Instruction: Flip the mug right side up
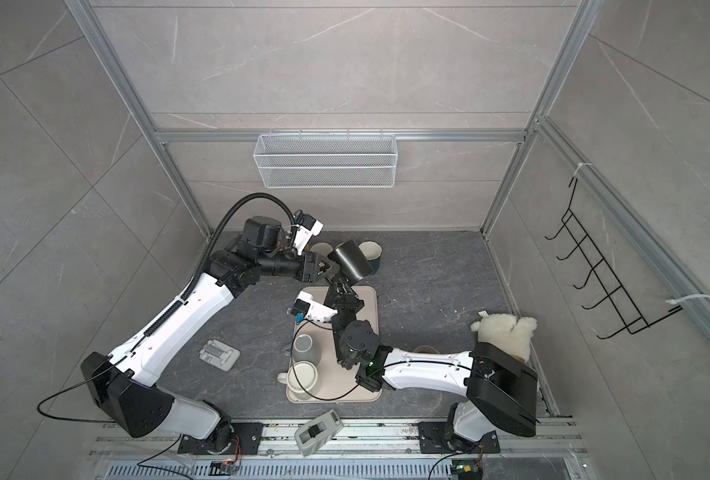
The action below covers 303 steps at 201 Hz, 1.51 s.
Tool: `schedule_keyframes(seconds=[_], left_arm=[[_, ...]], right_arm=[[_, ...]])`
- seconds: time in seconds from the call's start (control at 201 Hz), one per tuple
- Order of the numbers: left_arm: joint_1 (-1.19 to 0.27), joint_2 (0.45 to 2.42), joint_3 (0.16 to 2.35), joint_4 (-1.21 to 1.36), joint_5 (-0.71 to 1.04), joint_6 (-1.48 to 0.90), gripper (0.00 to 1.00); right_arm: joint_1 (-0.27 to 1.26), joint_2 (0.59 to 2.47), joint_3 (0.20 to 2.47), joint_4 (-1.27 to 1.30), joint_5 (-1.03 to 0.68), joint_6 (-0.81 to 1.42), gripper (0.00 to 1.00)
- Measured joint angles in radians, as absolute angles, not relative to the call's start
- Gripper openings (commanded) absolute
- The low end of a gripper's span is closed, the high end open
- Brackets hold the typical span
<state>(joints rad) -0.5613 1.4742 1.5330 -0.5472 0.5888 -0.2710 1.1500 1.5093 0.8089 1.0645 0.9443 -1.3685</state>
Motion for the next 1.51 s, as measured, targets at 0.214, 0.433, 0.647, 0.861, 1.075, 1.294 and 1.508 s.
schedule_keyframes(seconds=[0.214, 0.433, 0.647, 0.861, 1.075, 1.294, 1.508], left_arm=[[-0.563, 1.474, 1.533, -0.545, 0.605, -0.299, 0.25], [-0.563, 1.474, 1.522, -0.528, 0.627, -0.336, 0.00], [-0.563, 1.466, 1.495, -0.483, 0.647, -0.338, 0.00], [-0.569, 1.434, 1.438, -0.419, 0.625, -0.352, 0.00], [-0.587, 1.414, 1.413, -0.384, 0.604, -0.366, 0.00], [-0.595, 1.393, 1.374, -0.327, 0.575, -0.384, 0.00], [-0.593, 1.394, 1.325, -0.307, 0.493, -0.397, 0.00]], right_arm=[[1.150, 1.530, 0.809, 1.106, 0.956, -1.409, 0.00], [1.151, 1.547, 0.809, 1.106, 0.955, -1.435, 0.00], [1.151, 1.549, 0.810, 1.113, 0.970, -1.434, 0.00], [1.153, 1.538, 0.810, 1.072, 0.974, -1.403, 0.05], [1.157, 1.463, 0.810, 0.929, 0.971, -1.297, 0.36], [1.164, 1.358, 0.812, 0.756, 0.945, -1.111, 0.61], [1.163, 1.196, 0.824, 0.406, 0.886, -0.792, 0.69]])
